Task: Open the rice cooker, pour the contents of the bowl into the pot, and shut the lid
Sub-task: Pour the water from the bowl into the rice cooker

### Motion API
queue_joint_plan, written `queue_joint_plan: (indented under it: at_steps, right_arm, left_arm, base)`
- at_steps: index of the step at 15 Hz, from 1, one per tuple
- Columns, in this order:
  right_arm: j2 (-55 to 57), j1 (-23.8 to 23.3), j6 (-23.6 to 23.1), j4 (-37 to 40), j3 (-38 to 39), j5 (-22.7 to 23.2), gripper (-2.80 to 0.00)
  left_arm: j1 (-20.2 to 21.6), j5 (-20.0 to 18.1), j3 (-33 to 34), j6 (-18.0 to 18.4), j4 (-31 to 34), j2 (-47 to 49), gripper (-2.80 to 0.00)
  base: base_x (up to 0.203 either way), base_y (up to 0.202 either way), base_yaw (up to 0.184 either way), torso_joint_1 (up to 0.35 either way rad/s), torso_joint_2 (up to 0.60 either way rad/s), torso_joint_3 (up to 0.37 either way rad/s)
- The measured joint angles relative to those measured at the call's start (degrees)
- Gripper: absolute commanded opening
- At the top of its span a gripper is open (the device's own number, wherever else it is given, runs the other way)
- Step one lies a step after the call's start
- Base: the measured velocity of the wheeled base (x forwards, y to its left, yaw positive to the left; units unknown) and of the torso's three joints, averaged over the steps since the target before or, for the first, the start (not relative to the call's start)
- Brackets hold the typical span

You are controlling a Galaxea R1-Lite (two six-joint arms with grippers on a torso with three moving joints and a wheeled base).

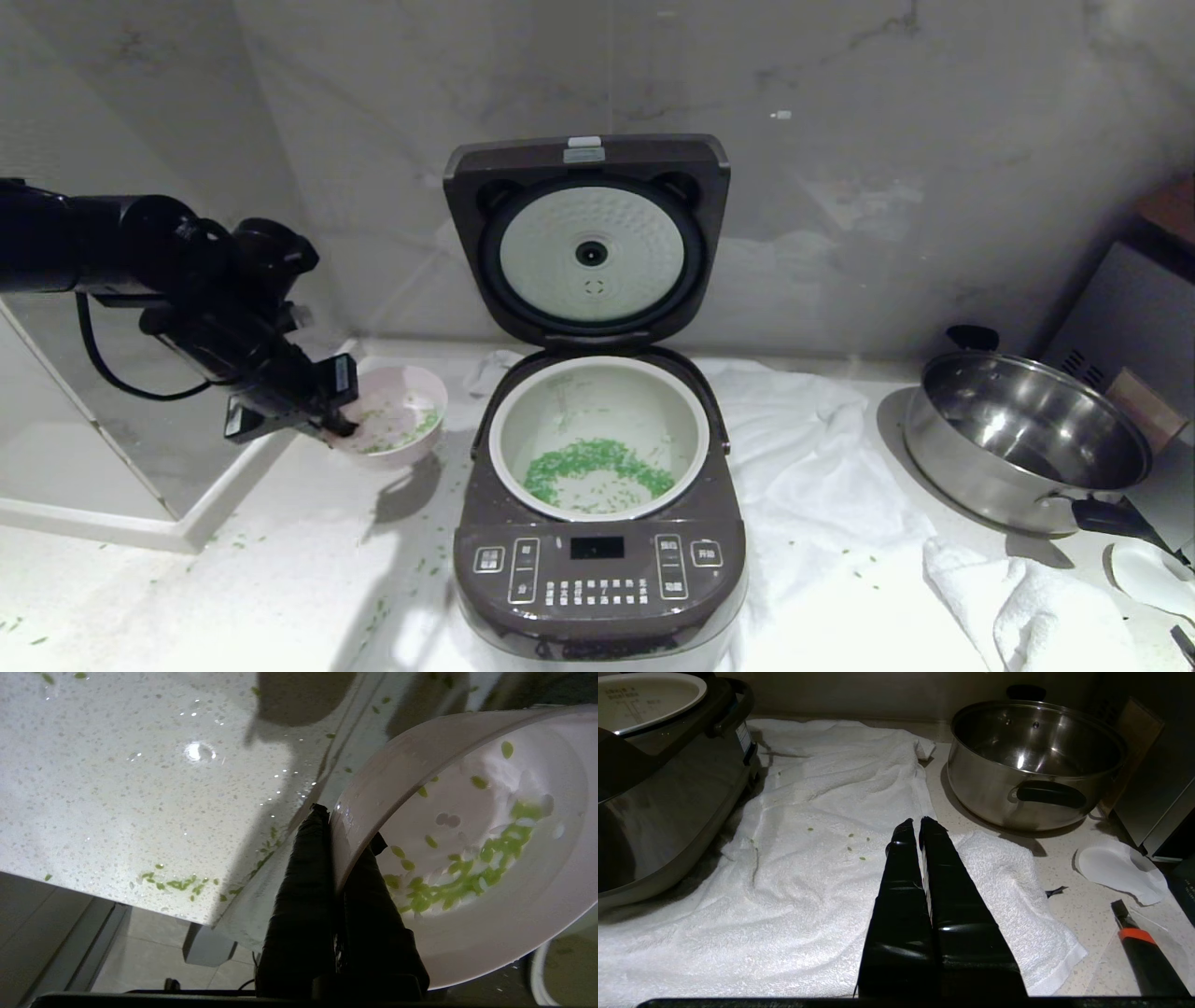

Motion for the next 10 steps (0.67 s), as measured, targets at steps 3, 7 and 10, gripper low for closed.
queue_joint_plan:
  at_steps: [3, 7, 10]
  right_arm:
    - [0.0, 0.0, 0.0, 0.0, 0.0, 0.0, -2.8]
    - [0.0, 0.0, 0.0, 0.0, 0.0, 0.0, -2.8]
    - [0.0, 0.0, 0.0, 0.0, 0.0, 0.0, -2.8]
  left_arm:
    - [-2.6, 0.0, -6.1, -2.3, 2.3, 1.6, -2.8]
    - [-7.6, 0.2, -10.3, -6.1, 2.4, 2.4, -2.8]
    - [-11.3, 0.5, -11.9, -7.9, 2.4, 2.7, -2.8]
  base:
    - [0.0, 0.0, 0.0, 0.0, 0.0, 0.0]
    - [0.0, 0.0, 0.0, 0.0, 0.0, 0.0]
    - [0.0, 0.0, 0.0, 0.0, 0.0, 0.0]
